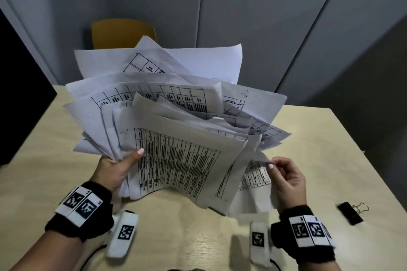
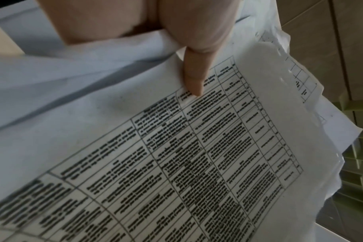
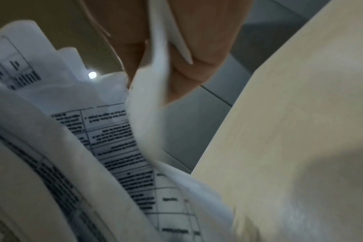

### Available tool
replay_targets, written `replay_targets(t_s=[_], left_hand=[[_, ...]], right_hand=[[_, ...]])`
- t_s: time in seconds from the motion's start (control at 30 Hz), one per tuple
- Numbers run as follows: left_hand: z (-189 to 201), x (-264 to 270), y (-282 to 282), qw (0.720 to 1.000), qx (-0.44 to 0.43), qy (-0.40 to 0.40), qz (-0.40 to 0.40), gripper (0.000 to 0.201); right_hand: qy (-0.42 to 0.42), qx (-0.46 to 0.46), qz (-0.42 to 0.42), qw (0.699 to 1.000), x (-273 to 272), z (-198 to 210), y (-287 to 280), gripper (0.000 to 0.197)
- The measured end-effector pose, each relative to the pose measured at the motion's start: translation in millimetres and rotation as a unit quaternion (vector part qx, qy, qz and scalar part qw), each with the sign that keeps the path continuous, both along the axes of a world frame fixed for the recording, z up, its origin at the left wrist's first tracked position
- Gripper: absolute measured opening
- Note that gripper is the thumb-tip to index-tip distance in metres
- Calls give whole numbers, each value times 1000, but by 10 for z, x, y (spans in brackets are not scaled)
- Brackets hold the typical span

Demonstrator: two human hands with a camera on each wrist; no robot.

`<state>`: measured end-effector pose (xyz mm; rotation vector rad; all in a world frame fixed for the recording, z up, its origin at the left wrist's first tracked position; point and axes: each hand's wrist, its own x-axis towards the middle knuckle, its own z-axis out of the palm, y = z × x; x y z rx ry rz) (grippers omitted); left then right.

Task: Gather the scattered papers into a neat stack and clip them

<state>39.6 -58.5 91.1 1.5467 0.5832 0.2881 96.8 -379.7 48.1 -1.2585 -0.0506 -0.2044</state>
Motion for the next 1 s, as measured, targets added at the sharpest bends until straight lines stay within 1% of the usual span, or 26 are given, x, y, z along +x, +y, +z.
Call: replay_targets(t_s=[0.03,0.07,0.1,0.13,0.17,0.2,0.23,0.27,0.3,0.33,0.37,0.43,0.47,0.5,0.57,0.6,0.67,0.77,0.83,0.87,0.93,1.0], left_hand=[[17,-4,-9,1000,-1,-1,-3,11],[26,-9,-8,1000,-4,0,-8,10],[10,-10,11,1000,-12,0,-8,8],[-8,-8,30,1000,-15,1,-7,7],[-13,-10,41,1000,-16,5,-2,7],[-8,-20,53,1000,-17,7,-2,7],[-12,-26,59,1000,-13,10,-7,6],[-24,-24,58,1000,-9,13,-9,6],[-42,-14,64,1000,-3,14,-9,6],[-49,-6,73,1000,-2,12,-10,6],[-64,2,82,1000,-3,6,-11,5],[-81,6,102,1000,-6,-2,-19,2],[-91,11,113,1000,-3,-2,-23,2],[-105,9,124,1000,0,-3,-26,1],[-140,9,151,1000,2,-12,-21,7],[-140,11,147,1000,2,-19,-17,9],[-138,16,138,1000,3,-23,-21,11],[-169,27,161,999,-16,-11,-32,11],[-178,21,173,999,-20,-15,-46,39],[-148,5,165,999,-13,-16,-51,45],[-174,4,164,998,-15,-9,-67,31],[-202,-4,148,997,-2,-1,-74,26]], right_hand=[[3,23,8,1000,3,-8,16,15],[11,-4,30,999,1,-10,21,19],[7,-67,45,997,2,-27,18,16],[-12,-180,52,982,-3,-12,22,18],[-36,-306,68,949,0,21,33,20],[-62,-414,60,906,1,60,68,13],[-86,-482,52,870,-8,133,120,3],[-108,-524,33,844,-15,193,166,15],[-134,-544,11,828,-17,235,205,26],[-147,-543,-8,827,-19,285,254,29],[-144,-526,-18,838,-22,332,283,25],[-114,-455,-21,883,-26,342,275,18],[-97,-415,-32,904,-17,336,238,19],[-87,-382,-54,918,-14,333,190,22],[-86,-300,-95,945,-7,341,95,25],[-90,-256,-101,957,-6,353,65,30],[-94,-185,-71,976,-22,375,105,42],[-92,-140,16,986,-48,360,364,41],[-63,-113,79,988,-39,321,527,49],[-49,-107,112,987,-38,317,599,49],[-26,-124,169,977,-31,314,725,36],[-21,-166,187,968,-35,302,794,24]])
